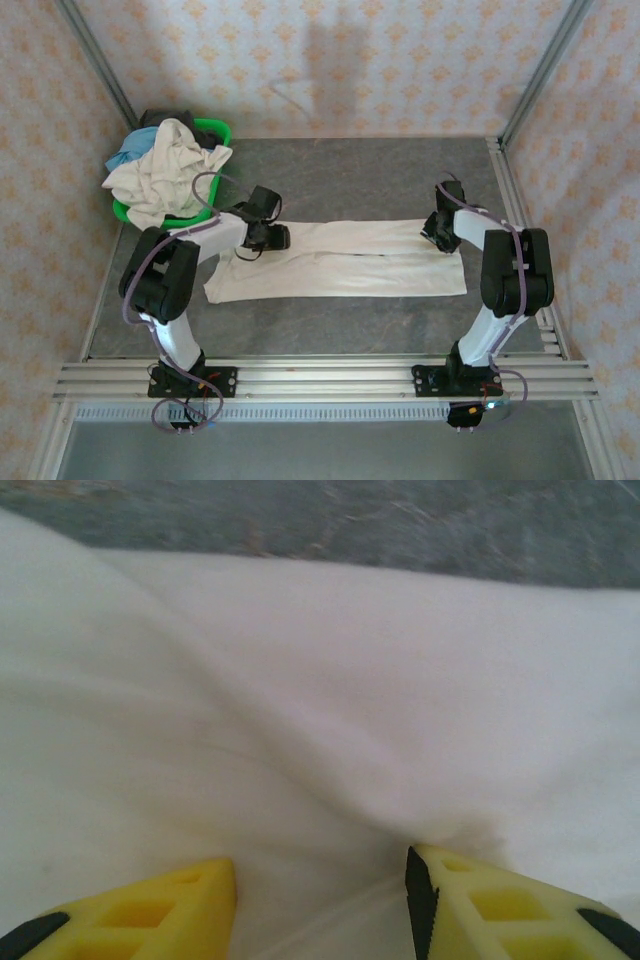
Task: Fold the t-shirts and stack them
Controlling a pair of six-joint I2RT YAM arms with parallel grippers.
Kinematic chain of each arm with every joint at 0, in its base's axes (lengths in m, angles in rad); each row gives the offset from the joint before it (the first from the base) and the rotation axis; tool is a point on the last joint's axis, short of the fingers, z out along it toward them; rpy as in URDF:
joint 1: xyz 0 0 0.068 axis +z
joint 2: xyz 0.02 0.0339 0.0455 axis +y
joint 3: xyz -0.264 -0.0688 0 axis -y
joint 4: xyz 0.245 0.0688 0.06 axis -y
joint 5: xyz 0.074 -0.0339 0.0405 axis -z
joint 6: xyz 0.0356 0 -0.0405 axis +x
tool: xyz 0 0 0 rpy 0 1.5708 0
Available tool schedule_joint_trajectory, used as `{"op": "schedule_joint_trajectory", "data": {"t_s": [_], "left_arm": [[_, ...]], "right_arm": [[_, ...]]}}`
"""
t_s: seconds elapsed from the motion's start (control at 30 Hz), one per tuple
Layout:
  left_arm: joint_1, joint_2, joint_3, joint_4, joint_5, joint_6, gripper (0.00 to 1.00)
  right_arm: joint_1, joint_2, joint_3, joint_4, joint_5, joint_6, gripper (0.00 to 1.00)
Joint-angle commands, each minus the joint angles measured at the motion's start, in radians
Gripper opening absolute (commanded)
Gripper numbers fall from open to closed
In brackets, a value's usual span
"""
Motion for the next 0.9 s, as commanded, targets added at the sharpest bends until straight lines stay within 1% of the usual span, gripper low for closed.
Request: {"op": "schedule_joint_trajectory", "data": {"t_s": [0.0, 0.07, 0.13, 0.17, 0.23, 0.27, 0.33, 0.5, 0.63, 0.7, 0.77, 0.87], "left_arm": [[-0.048, -0.034, -0.005, -0.017, 0.049, 0.071, 0.48], [-0.072, -0.023, -0.007, -0.040, 0.050, 0.070, 0.45], [-0.075, -0.026, -0.021, -0.038, 0.132, 0.043, 0.38], [-0.078, -0.045, -0.047, -0.012, 0.151, 0.019, 0.36], [-0.097, -0.093, -0.081, -0.001, 0.134, -0.005, 0.36], [-0.111, -0.115, -0.084, -0.023, 0.104, -0.008, 0.36], [-0.132, -0.148, -0.091, -0.051, 0.081, -0.007, 0.36], [-0.179, -0.192, -0.150, -0.058, 0.096, -0.035, 0.35], [-0.195, -0.205, -0.194, -0.029, 0.142, -0.065, 0.35], [-0.196, -0.213, -0.167, -0.055, 0.101, -0.060, 0.35], [-0.192, -0.202, -0.074, -0.121, 0.013, -0.044, 0.36], [-0.175, -0.130, 0.097, -0.195, -0.072, -0.020, 0.39]], "right_arm": [[-0.007, 0.004, -0.014, -0.045, 0.038, 0.003, 0.41], [-0.010, -0.001, -0.014, -0.047, 0.041, 0.000, 0.41], [-0.010, -0.009, -0.018, -0.050, 0.041, -0.004, 0.41], [-0.010, -0.015, -0.020, -0.052, 0.043, -0.003, 0.41], [-0.010, -0.027, -0.028, -0.047, 0.041, -0.005, 0.41], [-0.009, -0.028, -0.029, -0.048, 0.038, -0.005, 0.41], [-0.010, -0.031, -0.028, -0.045, 0.034, -0.006, 0.41], [-0.009, -0.034, -0.030, -0.049, 0.027, -0.011, 0.41], [-0.009, -0.061, -0.034, -0.060, 0.029, -0.012, 0.41], [-0.006, -0.084, -0.041, -0.052, 0.016, -0.007, 0.41], [0.006, -0.102, -0.046, -0.039, 0.003, -0.001, 0.41], [0.030, -0.103, -0.044, -0.021, -0.016, 0.005, 0.41]]}}
